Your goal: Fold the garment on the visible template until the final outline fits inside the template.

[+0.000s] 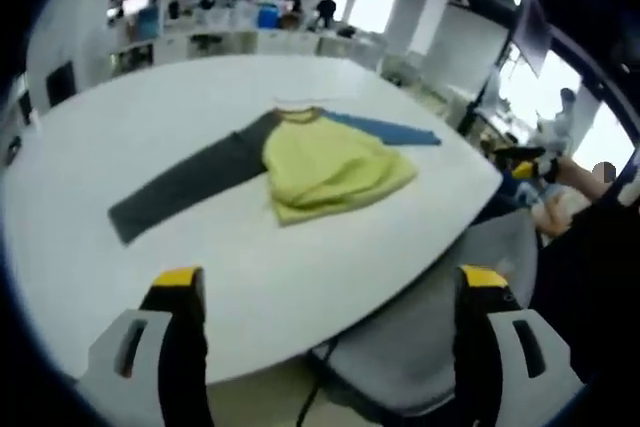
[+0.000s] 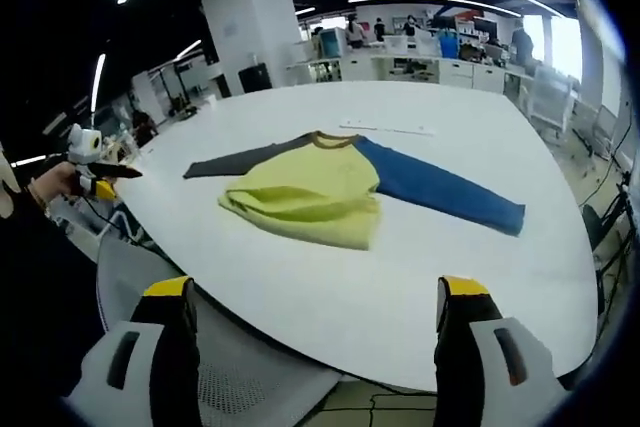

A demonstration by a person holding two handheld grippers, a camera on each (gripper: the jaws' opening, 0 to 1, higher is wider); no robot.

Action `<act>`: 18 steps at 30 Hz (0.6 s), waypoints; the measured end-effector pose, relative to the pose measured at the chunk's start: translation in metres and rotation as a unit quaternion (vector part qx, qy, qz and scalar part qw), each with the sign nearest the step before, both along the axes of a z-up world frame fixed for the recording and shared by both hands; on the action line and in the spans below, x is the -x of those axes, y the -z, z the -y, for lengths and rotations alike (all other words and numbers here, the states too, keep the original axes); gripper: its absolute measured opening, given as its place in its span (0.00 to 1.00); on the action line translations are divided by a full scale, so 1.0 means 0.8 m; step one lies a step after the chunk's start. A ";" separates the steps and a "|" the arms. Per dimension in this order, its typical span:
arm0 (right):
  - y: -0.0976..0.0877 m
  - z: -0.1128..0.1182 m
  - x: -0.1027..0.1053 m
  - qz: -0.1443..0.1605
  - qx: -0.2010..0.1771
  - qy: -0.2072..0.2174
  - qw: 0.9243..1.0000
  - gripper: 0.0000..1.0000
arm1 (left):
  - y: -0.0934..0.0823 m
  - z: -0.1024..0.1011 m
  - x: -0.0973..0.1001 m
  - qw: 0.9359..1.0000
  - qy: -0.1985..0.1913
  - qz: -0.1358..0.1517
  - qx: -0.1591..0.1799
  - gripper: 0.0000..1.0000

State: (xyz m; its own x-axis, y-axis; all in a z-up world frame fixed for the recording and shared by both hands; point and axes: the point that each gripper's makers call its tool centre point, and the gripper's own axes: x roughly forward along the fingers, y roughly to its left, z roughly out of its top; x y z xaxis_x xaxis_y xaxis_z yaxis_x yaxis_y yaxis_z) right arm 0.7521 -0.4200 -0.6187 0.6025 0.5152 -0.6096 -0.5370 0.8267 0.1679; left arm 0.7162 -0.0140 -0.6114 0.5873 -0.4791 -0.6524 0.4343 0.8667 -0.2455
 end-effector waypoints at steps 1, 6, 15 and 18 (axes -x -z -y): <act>0.000 0.000 -0.001 0.000 0.000 0.001 1.000 1.00 | 0.002 0.001 -0.002 1.000 0.000 0.000 -0.001 0.99; 0.004 0.002 -0.004 -0.004 0.000 0.004 1.000 1.00 | 0.018 0.005 -0.009 0.999 0.020 0.003 -0.047 0.95; 0.023 0.010 -0.018 -0.019 0.003 0.012 1.000 1.00 | 0.049 0.024 -0.037 0.999 0.027 0.001 -0.042 0.84; 0.033 0.008 -0.028 -0.025 0.008 0.011 1.000 1.00 | 0.063 0.027 -0.052 0.998 0.027 0.007 -0.052 0.78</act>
